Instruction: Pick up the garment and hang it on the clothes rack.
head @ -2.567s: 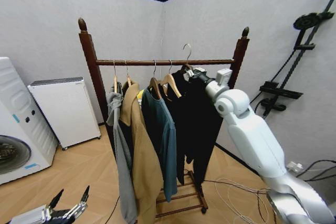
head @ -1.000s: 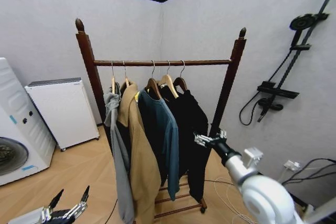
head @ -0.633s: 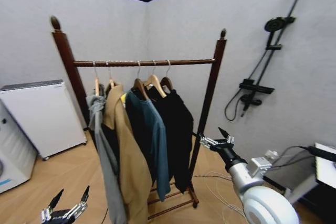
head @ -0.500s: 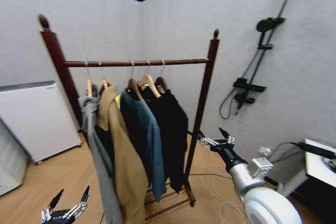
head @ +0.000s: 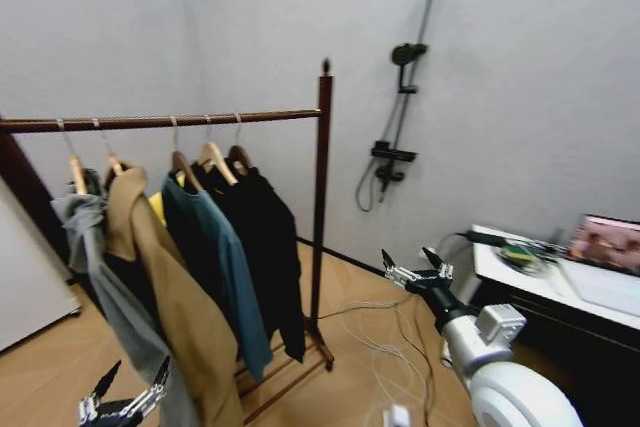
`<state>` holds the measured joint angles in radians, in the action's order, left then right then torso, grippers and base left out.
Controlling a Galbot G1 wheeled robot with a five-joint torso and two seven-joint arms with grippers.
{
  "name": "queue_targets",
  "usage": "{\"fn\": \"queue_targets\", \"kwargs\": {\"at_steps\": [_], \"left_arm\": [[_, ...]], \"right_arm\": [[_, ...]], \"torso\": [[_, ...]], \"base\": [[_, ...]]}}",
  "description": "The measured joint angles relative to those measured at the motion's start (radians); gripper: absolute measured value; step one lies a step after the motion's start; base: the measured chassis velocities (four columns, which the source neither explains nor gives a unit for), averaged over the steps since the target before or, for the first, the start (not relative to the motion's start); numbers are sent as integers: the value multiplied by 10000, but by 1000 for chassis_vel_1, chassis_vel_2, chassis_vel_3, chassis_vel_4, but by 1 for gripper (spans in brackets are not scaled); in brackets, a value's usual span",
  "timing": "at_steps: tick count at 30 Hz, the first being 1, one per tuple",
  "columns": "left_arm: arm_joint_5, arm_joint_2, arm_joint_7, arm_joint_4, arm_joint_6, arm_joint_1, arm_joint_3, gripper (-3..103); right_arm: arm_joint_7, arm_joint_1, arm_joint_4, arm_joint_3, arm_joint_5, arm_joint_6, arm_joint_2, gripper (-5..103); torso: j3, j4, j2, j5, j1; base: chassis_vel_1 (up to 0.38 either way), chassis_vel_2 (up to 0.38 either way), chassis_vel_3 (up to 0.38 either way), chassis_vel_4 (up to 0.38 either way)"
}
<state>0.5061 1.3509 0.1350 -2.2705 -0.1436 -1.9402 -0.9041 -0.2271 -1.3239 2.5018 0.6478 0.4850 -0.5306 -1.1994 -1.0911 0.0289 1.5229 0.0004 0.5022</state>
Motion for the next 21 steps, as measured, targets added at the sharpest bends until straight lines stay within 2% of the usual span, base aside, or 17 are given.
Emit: {"fn": "queue_targets", "kwargs": {"at_steps": [2,5,16,21], "left_arm": [[0,0,-1,1,0,0,0,100],[0,0,0,0,0,0,0,100],[0,0,-2,1,0,0,0,100],[0,0,-1,0,0,0,0,100]], "right_arm": [[-1,-1,0,-61,0,-7,32,100],[-10,1,-6,-135,0,-16,72,100],[-25,-237,-12,-227,-20,-41,-101,100],[-25,-277,-17,-266,-90,-17,-143,100]], "torso": [[2,-3,2,-12,-3],[0,-3,0,-1,-2],[1,-1,1,-11,0],[0,-2,0,-1,0]], "base": [[22,-282,-281,33],[33,-262,-283,35],[15,-272,-261,18],[25,-279,-279,35]]}}
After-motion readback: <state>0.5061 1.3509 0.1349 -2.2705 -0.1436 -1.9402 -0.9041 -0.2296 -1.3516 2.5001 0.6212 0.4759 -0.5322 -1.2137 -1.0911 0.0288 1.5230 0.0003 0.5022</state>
